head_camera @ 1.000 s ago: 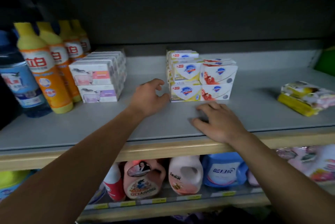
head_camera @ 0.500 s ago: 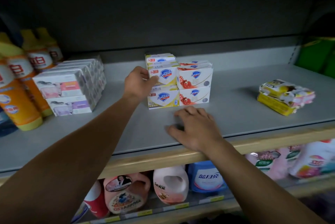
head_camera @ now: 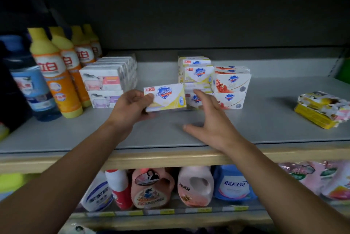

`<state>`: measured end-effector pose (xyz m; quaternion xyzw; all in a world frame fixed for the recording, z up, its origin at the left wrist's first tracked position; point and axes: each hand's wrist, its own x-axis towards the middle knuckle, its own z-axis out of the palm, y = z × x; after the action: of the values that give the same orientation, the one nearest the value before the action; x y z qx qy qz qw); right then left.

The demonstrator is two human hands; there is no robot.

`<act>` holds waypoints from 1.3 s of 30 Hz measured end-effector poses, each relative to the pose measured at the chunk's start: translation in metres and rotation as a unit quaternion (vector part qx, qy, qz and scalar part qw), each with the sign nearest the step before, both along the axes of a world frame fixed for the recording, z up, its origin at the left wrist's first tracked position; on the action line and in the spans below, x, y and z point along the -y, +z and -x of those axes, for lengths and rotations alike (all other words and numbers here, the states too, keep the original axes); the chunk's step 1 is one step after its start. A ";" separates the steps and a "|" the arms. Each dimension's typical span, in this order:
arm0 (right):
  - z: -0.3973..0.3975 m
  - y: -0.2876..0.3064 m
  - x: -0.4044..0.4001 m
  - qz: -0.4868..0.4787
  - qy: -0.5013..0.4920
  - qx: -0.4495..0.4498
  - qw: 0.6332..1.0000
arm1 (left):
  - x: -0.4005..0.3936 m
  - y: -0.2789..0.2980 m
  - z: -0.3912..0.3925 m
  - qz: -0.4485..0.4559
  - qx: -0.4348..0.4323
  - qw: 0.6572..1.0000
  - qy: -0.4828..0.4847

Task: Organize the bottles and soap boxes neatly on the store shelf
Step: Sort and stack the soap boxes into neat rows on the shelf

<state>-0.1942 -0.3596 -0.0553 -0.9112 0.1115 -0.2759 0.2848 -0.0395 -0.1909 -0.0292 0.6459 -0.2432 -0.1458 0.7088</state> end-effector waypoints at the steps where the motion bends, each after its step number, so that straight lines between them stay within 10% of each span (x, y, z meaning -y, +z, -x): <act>1: -0.009 0.002 -0.010 -0.002 0.044 0.015 0.999 | -0.009 -0.003 0.000 0.008 -0.027 1.000 -0.003; 12: -0.070 0.000 -0.058 -0.044 0.103 0.096 0.989 | -0.063 -0.009 -0.034 -0.047 -0.109 0.993 -0.027; 24: -0.068 -0.003 -0.052 -0.208 -0.013 0.074 0.975 | -0.059 -0.029 -0.026 -0.131 0.116 0.984 0.030; 39: -0.064 -0.005 -0.066 -0.127 0.153 0.049 0.979 | -0.073 -0.022 -0.027 0.035 -0.043 0.996 -0.065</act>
<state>-0.1300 -0.2939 -0.0606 -0.8592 -0.0096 -0.2573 0.4420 -0.0123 -0.1179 -0.0517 0.5967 -0.2592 -0.2109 0.7296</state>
